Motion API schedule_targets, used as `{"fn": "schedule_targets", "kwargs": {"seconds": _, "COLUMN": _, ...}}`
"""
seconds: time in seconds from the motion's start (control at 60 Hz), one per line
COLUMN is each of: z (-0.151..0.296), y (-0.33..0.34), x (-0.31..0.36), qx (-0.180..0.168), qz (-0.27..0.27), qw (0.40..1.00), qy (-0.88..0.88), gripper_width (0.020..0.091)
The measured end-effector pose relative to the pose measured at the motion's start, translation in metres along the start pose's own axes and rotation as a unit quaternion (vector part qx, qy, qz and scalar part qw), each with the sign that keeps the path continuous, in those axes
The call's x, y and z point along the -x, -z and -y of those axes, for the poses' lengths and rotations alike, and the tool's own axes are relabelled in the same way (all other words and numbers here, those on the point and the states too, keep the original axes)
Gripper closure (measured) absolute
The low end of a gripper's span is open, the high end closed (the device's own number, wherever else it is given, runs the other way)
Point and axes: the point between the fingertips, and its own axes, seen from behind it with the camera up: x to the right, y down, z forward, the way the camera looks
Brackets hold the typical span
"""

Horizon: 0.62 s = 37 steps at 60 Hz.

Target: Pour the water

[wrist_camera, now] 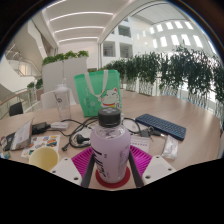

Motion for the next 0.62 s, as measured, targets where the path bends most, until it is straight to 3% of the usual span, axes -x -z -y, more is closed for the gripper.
{"fn": "schedule_targets", "kwargs": {"seconds": 0.083, "z": -0.017, "y": -0.003, "x": -0.004, "qx": 0.034, "qz": 0.008, "qw": 0.999, "qy": -0.018, "gripper_width": 0.0273}}
{"fn": "schedule_targets", "kwargs": {"seconds": 0.1, "z": -0.008, "y": 0.021, "x": 0.006, "qx": 0.036, "qz": 0.009, "qw": 0.999, "qy": -0.022, "gripper_width": 0.0255}}
{"fn": "schedule_targets", "kwargs": {"seconds": 0.183, "z": -0.009, "y": 0.037, "x": 0.009, "qx": 0.048, "qz": 0.019, "qw": 0.998, "qy": -0.03, "gripper_width": 0.0268}}
{"fn": "schedule_targets", "kwargs": {"seconds": 0.467, "z": 0.007, "y": 0.221, "x": 0.036, "qx": 0.055, "qz": 0.002, "qw": 0.998, "qy": -0.003, "gripper_width": 0.0266}}
{"fn": "schedule_targets", "kwargs": {"seconds": 0.617, "z": 0.029, "y": 0.33, "x": 0.062, "qx": 0.03, "qz": -0.017, "qw": 0.999, "qy": 0.004, "gripper_width": 0.0264}}
